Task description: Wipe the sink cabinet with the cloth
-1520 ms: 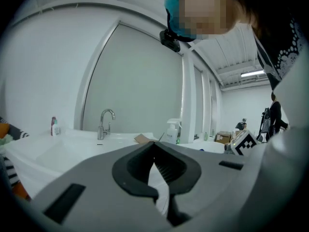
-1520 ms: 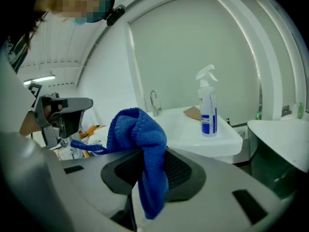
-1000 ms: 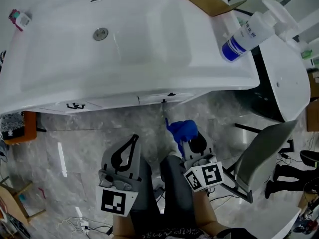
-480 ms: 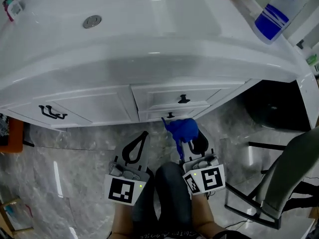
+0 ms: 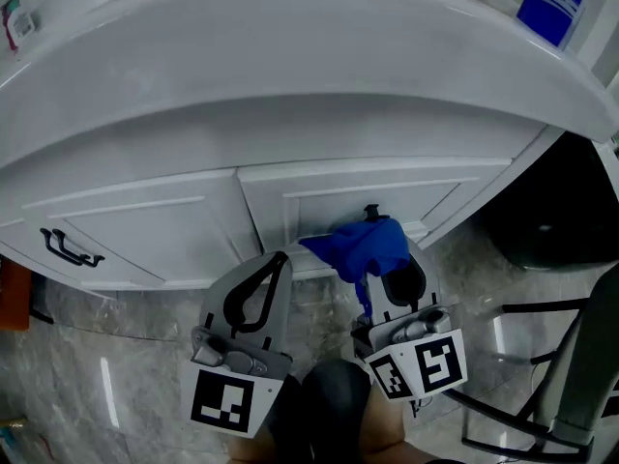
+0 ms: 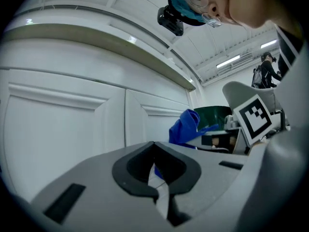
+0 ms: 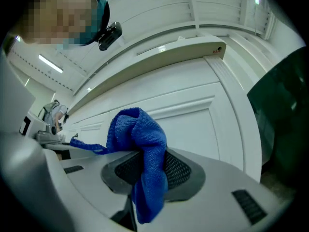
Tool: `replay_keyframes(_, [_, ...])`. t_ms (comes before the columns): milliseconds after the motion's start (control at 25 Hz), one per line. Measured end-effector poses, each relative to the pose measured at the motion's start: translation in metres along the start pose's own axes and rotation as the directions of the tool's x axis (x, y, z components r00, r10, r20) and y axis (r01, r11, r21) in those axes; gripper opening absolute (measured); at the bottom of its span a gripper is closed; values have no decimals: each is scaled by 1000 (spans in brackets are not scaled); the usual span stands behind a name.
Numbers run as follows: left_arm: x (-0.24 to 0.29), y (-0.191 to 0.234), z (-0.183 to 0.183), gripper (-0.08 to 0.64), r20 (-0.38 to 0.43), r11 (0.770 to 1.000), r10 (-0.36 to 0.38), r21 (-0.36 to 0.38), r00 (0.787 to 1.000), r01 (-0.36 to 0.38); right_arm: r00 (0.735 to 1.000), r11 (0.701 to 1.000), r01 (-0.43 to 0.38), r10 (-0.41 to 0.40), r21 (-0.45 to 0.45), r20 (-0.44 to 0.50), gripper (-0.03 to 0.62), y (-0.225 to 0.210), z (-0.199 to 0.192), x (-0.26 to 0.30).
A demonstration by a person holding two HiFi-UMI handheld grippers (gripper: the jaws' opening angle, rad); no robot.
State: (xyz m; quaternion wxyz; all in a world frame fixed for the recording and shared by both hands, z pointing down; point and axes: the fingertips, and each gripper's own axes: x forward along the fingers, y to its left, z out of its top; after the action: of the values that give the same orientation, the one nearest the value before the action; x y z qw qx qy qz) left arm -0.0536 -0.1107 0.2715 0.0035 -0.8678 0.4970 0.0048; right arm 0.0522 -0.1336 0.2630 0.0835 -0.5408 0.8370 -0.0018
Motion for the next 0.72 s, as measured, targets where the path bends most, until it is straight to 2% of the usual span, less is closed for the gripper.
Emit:
replay_keyframes(160, [-2,3,-13,3,-47,1000,4,-23,999,-5,999,999,31,-31,-12,-9,115,-2,-4,3])
replay_keyframes(280, [3,2,-33,3,-94,1000,-15,-3,995,15,999,999,39,-40,-28,-21,115,-2,-3,6])
replay_keyframes(440, [6,5,-44,3,-97,1000,-7,15,995,8,999,997,52,-52,-57,11,115,-2,-5,4])
replay_keyframes(600, [13,3,-53,3,-96,990,-15,136,995,28,998,994,65,-64,-90,10,115,-6,-16,2])
replay_keyframes(720, [15,-1,-58,3,-104,981,-42,185,994,60,995,992,97,-99,-83,-22,117,-15,-27,-1])
